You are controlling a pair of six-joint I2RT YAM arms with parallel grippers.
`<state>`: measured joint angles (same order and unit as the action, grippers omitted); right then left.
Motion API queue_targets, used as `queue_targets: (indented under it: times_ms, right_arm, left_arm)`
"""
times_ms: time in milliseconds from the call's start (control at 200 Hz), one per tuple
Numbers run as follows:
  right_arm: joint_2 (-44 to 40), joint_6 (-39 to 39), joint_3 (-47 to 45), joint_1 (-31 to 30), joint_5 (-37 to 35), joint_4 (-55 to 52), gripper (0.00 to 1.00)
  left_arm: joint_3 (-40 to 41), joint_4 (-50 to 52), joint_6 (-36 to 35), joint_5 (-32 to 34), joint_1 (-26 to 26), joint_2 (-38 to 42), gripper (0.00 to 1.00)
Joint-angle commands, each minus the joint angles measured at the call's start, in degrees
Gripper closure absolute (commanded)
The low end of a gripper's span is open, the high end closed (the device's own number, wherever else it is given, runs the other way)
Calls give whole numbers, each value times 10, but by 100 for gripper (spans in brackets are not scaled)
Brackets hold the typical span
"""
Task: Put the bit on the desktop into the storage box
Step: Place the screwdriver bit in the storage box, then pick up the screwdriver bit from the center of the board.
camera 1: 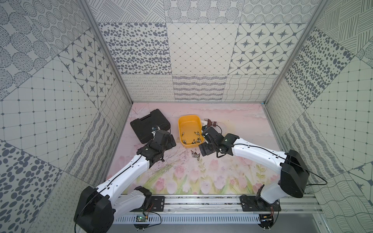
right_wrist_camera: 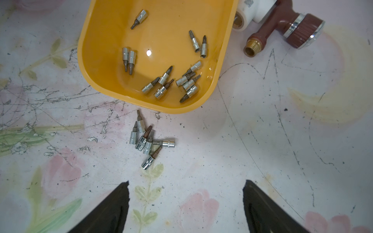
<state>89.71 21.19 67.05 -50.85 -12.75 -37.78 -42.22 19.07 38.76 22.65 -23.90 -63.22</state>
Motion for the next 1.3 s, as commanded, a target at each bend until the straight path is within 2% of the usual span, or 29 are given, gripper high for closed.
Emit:
queue_targets:
  times_ms: [0, 655, 1296]
  right_arm:
    - [18, 21, -6, -13, 8, 33, 13]
    - [150, 30, 16, -45, 42, 62, 39]
    - [188, 34, 30, -45, 49, 63, 52]
  left_arm:
    - [0, 13, -3, -7, 1, 0, 1]
    - [2, 14, -5, -5, 1, -1, 1]
    - [-4, 11, -8, -6, 3, -8, 1]
